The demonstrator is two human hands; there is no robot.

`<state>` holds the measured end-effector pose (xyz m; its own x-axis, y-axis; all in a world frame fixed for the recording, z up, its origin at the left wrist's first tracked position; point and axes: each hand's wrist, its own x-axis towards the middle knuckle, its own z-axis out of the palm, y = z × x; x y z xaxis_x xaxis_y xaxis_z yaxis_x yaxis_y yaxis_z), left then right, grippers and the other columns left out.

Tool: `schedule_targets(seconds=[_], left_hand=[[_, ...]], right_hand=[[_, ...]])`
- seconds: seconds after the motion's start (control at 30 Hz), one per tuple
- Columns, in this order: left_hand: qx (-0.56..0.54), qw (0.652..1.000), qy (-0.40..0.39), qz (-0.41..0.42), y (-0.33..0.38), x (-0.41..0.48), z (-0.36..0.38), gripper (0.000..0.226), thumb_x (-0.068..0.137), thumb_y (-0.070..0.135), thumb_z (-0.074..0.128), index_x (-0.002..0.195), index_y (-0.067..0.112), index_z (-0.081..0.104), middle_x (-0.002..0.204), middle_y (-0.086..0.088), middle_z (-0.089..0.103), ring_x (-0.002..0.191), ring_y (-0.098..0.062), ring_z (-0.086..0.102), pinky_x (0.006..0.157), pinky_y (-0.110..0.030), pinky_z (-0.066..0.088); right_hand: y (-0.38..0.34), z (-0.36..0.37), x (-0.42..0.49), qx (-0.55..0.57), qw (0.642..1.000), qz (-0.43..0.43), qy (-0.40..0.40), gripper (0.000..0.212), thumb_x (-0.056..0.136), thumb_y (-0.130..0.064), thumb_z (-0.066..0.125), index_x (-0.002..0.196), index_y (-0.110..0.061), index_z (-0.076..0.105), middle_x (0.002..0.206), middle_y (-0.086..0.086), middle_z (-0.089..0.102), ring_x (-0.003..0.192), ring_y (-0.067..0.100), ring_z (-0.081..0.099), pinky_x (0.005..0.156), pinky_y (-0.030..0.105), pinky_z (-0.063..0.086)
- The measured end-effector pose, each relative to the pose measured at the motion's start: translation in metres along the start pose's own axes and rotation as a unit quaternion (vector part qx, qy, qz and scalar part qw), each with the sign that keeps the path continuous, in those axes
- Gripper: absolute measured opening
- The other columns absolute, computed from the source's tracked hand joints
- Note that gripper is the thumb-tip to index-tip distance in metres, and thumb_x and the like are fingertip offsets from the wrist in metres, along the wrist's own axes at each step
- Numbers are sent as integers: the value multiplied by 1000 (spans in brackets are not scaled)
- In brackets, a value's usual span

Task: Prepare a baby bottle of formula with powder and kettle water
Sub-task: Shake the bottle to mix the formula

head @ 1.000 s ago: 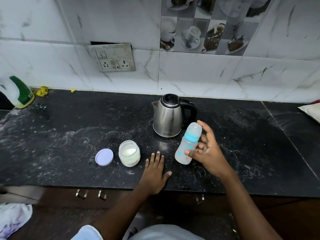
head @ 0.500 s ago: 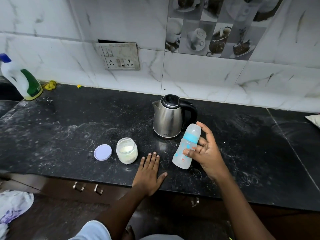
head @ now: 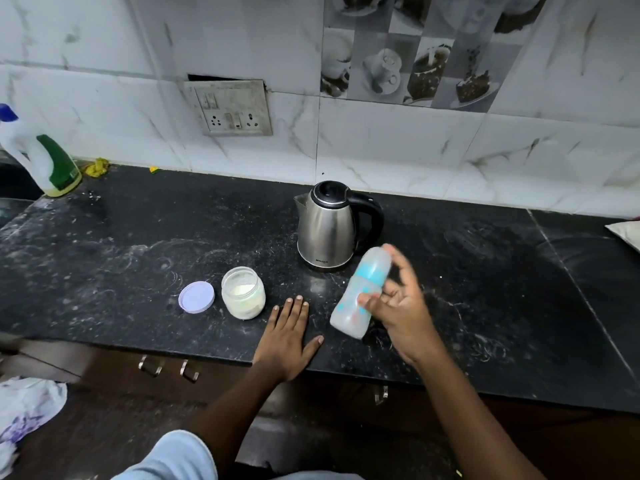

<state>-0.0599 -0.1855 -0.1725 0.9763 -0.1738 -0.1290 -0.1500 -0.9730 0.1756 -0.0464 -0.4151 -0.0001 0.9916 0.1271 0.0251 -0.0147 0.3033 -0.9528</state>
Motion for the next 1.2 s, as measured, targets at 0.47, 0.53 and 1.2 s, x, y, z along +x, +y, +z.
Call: schedule_targets(seconds=[0.47,0.53,1.2], left_hand=[[-11,1000,-2,1,-1,-1,-1,88,107,70,14,171,12,-4,180,-7,-12,165,-23,-17,134,-45,-12],[-14,1000,-4,1,-1,-1,-1,88,107,70,16,171,12,-3,180,-7,-11,165,-23,-17,134,-44,-12],[-9,1000,1,3,-2,-1,-1,90,106,72,11,171,12,-5,180,-7,-13,165,-23,-18,132,-43,-17]], right_hand=[[-23,-8,-4,30,995,-22,89,89,79,-2,86,150,-36,45,119,13,75,110,29,71,90,48,61],[-19,-6,-8,-10,1000,13,14,91,77,-2,89,150,-37,46,119,15,75,108,30,71,89,46,61],[-33,7,-6,68,998,-3,3,86,82,1,82,150,-38,47,135,29,64,120,34,68,96,50,60]])
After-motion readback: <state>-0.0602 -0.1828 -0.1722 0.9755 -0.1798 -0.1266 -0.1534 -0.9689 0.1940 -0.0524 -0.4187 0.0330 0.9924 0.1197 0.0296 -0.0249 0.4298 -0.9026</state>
